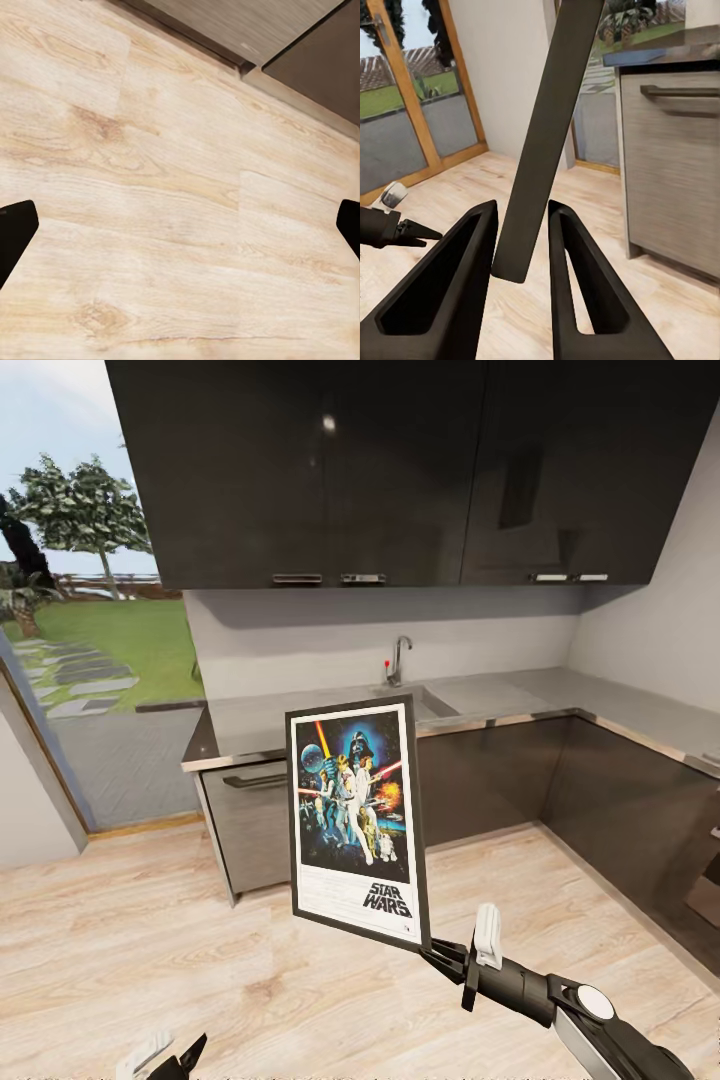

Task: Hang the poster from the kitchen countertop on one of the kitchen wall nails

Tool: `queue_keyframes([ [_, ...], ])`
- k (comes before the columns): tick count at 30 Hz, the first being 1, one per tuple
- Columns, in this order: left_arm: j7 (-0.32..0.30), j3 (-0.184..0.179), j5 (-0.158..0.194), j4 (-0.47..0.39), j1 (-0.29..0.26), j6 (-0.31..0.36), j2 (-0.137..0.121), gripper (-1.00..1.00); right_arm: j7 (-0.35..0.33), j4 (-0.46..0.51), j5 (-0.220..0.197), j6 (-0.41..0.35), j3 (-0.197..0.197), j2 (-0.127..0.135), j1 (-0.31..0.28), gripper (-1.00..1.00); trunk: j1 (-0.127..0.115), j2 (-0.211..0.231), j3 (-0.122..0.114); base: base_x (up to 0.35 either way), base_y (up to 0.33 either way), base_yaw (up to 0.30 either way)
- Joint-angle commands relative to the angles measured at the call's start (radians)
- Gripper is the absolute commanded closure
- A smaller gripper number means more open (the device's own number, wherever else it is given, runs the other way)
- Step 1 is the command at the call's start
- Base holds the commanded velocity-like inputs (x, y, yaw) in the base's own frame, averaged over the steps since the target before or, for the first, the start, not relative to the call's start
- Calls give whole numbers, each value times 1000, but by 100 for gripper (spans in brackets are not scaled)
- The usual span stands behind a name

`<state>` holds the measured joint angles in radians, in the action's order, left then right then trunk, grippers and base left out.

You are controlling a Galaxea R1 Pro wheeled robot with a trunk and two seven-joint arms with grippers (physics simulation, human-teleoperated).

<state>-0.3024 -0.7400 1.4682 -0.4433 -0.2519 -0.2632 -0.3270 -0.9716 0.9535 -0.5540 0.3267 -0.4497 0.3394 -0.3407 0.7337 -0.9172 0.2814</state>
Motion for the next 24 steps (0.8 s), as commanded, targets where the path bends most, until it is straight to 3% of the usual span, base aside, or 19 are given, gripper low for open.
queue_keyframes([
  [1,-3,-8,11,0,-1,-6,-1,-100,-1,-1,-7,5,-4,1,-1,100,-4,6,0,0,0,0],
  [14,-3,-7,11,0,-1,-6,-1,-100,-2,-1,-9,5,-4,1,-1,100,-54,97,-21,0,0,0],
  [24,-3,-7,11,0,-1,-6,-1,-100,-2,-1,-9,5,-2,2,-1,100,-92,167,-49,0,0,0],
])
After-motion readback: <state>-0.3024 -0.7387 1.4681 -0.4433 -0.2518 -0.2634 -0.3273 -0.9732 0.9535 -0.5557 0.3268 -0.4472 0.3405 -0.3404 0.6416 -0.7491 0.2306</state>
